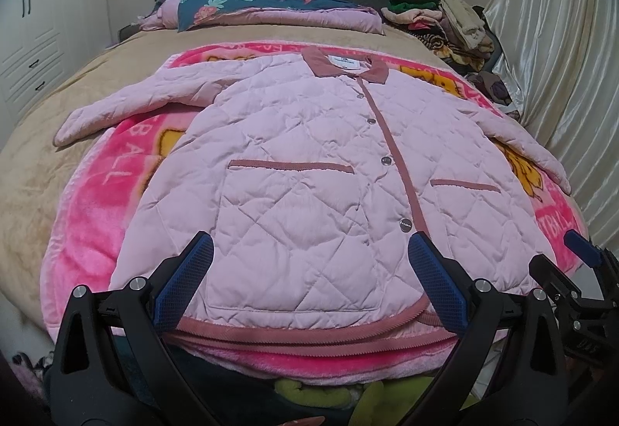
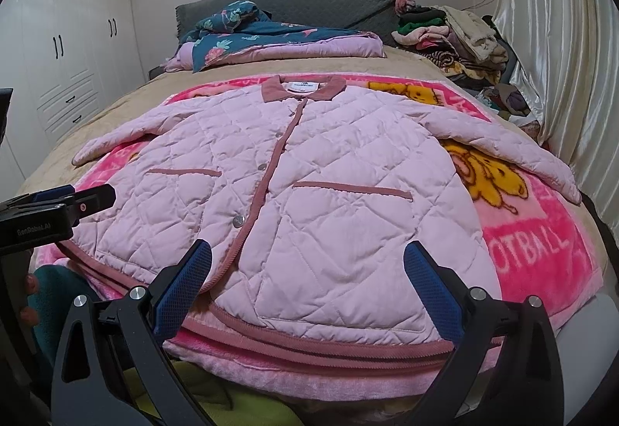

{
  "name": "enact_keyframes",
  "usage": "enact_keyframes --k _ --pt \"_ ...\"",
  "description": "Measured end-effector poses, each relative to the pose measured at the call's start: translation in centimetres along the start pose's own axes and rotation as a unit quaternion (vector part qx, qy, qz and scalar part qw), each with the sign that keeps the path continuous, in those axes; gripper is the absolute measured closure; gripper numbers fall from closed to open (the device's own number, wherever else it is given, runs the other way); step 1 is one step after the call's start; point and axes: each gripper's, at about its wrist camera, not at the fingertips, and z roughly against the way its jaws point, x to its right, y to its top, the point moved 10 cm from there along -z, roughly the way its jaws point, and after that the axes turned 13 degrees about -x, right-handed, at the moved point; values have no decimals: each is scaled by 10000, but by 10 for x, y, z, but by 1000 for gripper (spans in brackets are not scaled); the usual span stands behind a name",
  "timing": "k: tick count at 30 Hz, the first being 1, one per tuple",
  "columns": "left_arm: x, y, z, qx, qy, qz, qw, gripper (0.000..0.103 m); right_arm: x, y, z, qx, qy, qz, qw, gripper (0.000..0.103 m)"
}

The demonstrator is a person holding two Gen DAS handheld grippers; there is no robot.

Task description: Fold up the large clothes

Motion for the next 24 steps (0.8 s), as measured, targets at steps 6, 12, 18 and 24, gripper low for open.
enact_keyframes --k 6,12,18,24 --pt "5 1 4 6 7 -13 10000 9 0 0 -1 -9 -3 1 10000 4" --pt "0 -1 2 18 15 -12 10000 9 0 0 0 -5 -8 5 10000 4" --pt "1 -1 2 18 11 -18 10000 9 1 -1 -5 -7 -25 8 10000 4" --pt "1 2 4 22 3 -24 10000 9 2 -1 -6 -20 -18 2 10000 4"
